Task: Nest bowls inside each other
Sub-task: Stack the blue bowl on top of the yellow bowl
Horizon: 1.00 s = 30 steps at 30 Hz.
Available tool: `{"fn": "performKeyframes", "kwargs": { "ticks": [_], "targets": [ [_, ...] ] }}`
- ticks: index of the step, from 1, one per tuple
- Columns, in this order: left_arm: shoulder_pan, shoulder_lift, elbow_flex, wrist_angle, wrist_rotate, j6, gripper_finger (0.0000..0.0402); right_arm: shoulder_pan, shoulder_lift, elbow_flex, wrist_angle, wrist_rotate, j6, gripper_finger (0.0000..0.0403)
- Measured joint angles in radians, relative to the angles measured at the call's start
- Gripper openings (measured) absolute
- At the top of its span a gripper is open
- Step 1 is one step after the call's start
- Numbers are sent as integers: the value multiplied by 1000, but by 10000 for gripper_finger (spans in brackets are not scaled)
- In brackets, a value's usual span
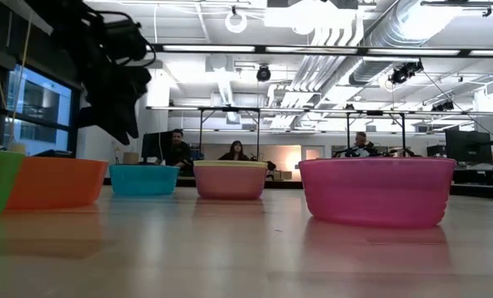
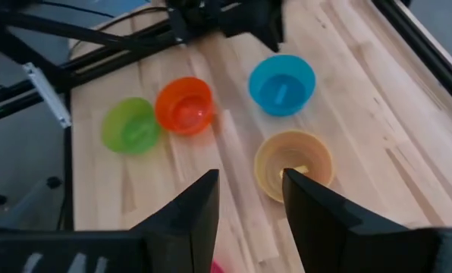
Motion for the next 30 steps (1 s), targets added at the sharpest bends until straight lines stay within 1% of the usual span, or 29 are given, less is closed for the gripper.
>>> {"fn": "performKeyframes", "kwargs": {
  "ticks": [4,10,13,19,30],
  "targets": [
    [62,87,61,-40,45,123,136,31,-5,0,-5,0,1,138],
    [129,174,107,-79,68,252,136,68,-1,0,-27,0,15,138],
    [152,206,107,-81,87,275,136,80,-1,0,-23,0,27,138],
    [154,261,106,-95,137,313,136,93,-1,0,-20,6,27,138],
    [154,304,106,-94,128,323,136,92,-1,0,-5,7,28,138]
  ]
}}
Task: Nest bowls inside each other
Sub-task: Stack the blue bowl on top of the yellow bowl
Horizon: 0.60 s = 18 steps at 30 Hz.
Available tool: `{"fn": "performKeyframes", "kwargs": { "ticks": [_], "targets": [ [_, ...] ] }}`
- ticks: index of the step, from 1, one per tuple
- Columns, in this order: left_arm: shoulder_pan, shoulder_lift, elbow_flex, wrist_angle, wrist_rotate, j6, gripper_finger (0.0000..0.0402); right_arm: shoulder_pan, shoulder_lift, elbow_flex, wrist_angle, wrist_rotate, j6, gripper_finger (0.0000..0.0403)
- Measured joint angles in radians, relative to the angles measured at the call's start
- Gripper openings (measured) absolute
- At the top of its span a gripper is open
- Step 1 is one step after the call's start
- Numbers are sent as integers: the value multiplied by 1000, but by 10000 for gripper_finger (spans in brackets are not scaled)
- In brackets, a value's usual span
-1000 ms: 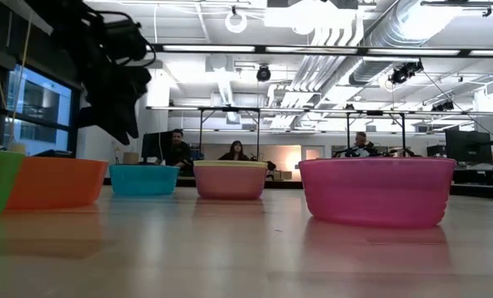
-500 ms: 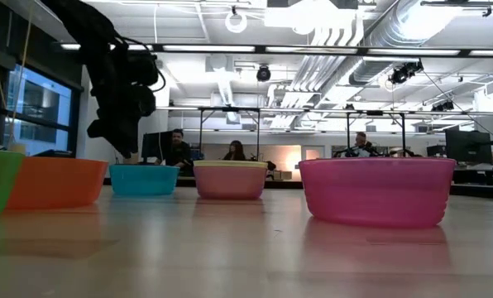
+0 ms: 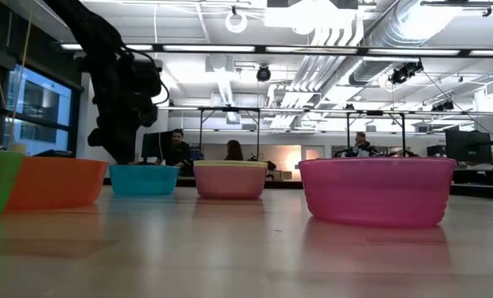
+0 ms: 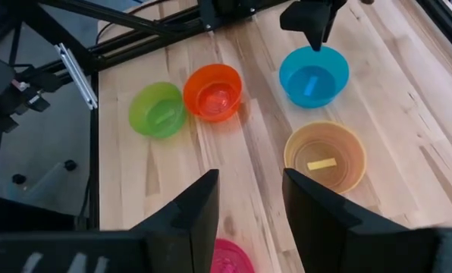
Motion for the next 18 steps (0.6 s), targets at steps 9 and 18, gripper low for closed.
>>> {"fn": "performKeyframes", "kwargs": {
  "ticks": [9,18],
  "targets": [
    [0,22,0,33,0,-14,135,-1,0,0,2,0,-3,138],
    [0,38,0,37,1,-18,112,-3,0,0,2,8,-5,138]
  ]
}}
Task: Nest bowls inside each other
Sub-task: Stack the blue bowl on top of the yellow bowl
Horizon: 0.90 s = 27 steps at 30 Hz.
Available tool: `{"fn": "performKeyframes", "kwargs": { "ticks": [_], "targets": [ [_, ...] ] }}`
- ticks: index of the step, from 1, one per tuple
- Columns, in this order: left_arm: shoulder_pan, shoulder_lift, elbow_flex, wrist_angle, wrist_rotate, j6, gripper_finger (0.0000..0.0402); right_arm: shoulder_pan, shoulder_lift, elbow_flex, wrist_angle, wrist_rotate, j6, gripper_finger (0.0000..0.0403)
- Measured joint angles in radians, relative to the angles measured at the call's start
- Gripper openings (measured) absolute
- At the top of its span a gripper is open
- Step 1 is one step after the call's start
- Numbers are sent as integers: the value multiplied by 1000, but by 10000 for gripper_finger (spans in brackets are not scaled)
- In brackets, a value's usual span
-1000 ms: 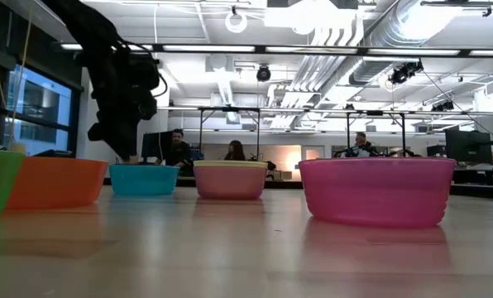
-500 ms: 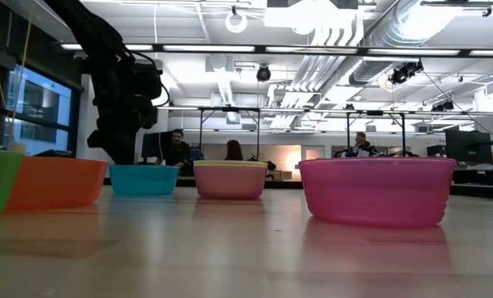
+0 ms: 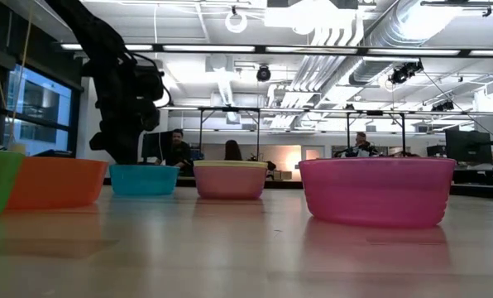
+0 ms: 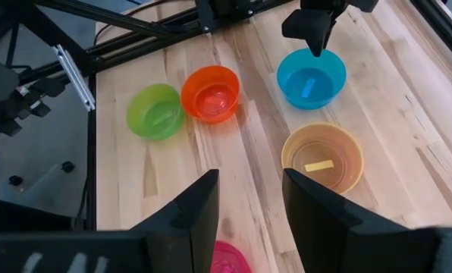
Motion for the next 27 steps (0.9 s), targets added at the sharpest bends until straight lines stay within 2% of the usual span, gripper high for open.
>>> {"fn": "performKeyframes", "kwargs": {
  "ticks": [8,16,27],
  "targets": [
    [-14,27,0,3,4,-5,91,0,0,0,0,1,1,138],
    [-13,32,0,11,3,-18,9,0,0,0,0,1,3,138],
    [-13,32,16,-14,23,-53,2,0,0,0,-4,5,1,138]
  ]
}}
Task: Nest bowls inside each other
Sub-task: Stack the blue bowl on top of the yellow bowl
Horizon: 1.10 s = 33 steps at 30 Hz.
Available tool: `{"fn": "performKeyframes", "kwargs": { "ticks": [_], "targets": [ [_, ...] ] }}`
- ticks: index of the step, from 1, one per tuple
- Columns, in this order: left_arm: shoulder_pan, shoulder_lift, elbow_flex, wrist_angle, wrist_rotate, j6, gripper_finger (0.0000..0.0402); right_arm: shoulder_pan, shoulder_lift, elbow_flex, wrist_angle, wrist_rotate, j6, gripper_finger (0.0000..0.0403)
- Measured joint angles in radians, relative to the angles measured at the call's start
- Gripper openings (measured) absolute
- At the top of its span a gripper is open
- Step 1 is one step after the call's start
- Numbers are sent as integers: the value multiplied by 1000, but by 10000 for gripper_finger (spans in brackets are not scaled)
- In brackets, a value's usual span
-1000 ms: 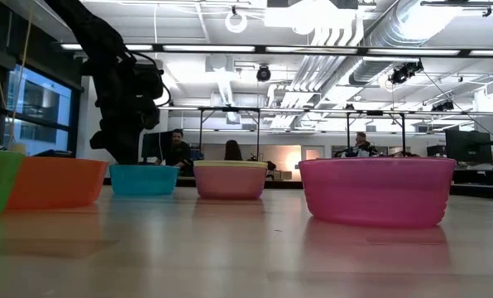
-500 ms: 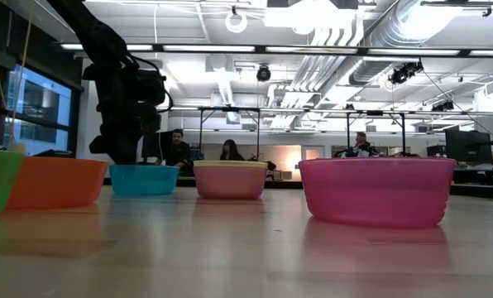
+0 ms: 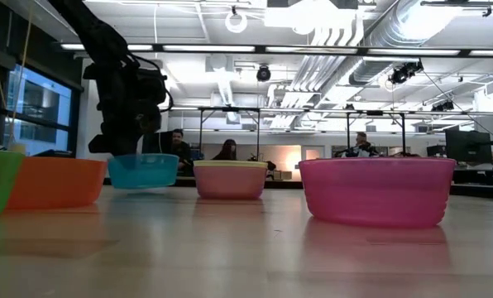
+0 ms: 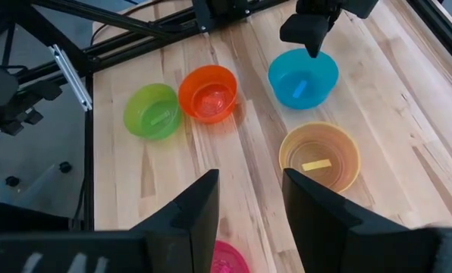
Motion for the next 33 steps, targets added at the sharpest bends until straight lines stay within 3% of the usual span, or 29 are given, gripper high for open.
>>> {"fn": "performKeyframes", "kwargs": {
  "ticks": [7,17,33],
  "targets": [
    [-36,0,157,-109,2,-10,1,0,0,0,0,2,-17,138],
    [-177,15,438,-136,-17,-108,0,0,0,0,0,2,-26,138],
    [-363,282,601,-151,-78,-166,0,28,0,0,-25,2,-43,138]
  ]
}}
